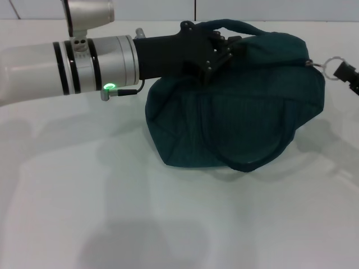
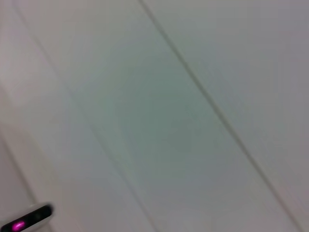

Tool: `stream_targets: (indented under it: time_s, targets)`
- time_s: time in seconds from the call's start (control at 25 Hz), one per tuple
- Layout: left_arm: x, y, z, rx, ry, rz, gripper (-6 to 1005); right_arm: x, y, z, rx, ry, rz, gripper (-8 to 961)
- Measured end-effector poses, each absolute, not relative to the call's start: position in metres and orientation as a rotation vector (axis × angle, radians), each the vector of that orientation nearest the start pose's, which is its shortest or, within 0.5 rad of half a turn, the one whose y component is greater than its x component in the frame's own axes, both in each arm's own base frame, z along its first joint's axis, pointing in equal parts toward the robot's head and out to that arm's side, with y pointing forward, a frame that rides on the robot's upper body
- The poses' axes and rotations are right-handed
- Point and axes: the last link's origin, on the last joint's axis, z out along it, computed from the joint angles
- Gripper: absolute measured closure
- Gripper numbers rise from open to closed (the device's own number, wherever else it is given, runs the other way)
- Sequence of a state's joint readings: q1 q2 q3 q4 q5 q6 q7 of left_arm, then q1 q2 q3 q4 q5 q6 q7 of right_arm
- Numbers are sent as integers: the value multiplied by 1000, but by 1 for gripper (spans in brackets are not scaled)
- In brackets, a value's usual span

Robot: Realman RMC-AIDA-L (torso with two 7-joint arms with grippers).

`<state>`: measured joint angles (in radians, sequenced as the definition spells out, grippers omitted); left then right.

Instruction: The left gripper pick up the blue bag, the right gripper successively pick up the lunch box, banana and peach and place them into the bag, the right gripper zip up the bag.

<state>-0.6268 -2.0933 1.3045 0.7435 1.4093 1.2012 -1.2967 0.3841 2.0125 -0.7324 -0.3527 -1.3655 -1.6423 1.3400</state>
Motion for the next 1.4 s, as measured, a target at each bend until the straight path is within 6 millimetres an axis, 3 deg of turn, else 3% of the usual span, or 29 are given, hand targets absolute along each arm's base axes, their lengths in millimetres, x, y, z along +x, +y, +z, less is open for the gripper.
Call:
stream_targets:
  time_s: [0.36,0.84,1.28,1.4]
  targets:
    - [-144,379,-41,-2684,-214,-881,936,312,292,40,-2043,922,1333,930]
    - [-140,384,-39,-2673,-215,-884,933,338,297,34,-1957,1034,1164,920]
    - [-138,385,-46,-2652,-285,-941,931,336,302,34,-2003,1003,1124,907]
    - [-143,386,-45,-2609,-363,-1003,930,338,302,38,-1982,981,1124,794]
